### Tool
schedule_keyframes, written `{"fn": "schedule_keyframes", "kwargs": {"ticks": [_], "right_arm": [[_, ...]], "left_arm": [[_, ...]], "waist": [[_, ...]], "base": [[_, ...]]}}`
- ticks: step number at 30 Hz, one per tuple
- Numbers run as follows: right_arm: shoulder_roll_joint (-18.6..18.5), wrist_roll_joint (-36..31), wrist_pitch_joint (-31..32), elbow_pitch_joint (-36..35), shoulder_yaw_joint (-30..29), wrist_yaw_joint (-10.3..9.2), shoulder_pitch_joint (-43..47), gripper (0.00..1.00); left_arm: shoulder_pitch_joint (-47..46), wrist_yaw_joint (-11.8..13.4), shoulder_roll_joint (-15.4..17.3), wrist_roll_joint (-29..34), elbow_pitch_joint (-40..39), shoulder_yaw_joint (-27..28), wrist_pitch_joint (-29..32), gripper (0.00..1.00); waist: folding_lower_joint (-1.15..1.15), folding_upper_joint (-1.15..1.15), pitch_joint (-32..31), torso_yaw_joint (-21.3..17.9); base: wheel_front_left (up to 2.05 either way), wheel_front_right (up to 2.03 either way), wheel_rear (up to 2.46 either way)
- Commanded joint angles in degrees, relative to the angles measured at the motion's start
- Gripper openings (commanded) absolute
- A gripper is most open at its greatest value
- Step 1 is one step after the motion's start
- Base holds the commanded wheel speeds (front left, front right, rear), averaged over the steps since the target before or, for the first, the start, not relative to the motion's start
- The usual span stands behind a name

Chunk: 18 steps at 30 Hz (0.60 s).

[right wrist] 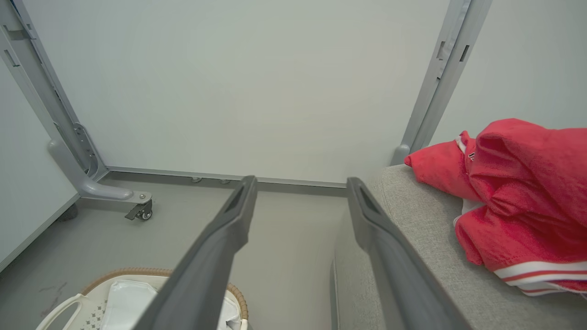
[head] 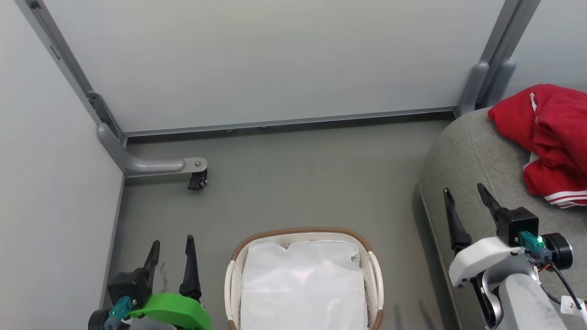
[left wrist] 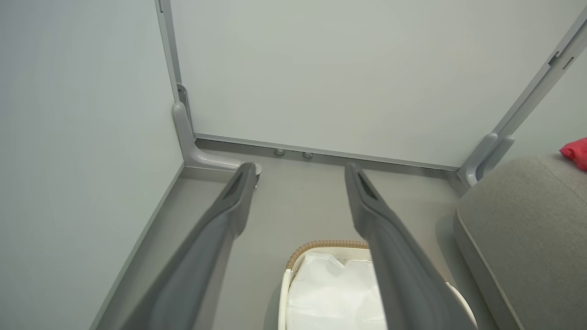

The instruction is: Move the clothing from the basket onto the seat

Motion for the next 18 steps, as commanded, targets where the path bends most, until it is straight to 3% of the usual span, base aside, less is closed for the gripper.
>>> {"fn": "schedule_keyframes", "kwargs": {"ticks": [1, 18], "right_arm": [[-0.19, 1.42, 0.0, -0.69, 0.69, -0.08, 1.61, 1.0], [-0.18, 6.48, 0.0, -3.2, 2.52, -0.08, 6.3, 1.0]], "left_arm": [[0.95, -0.18, 0.05, -0.79, 0.1, -0.18, -0.02, 1.0], [1.13, 0.16, 0.05, -0.72, 0.62, -0.39, -0.02, 1.0]], "waist": [[0.0, 0.0, -0.96, 0.72], [0.0, 0.0, -1.73, -0.02]], "base": [[0.0, 0.0, 0.0], [0.0, 0.0, 0.0]]}}
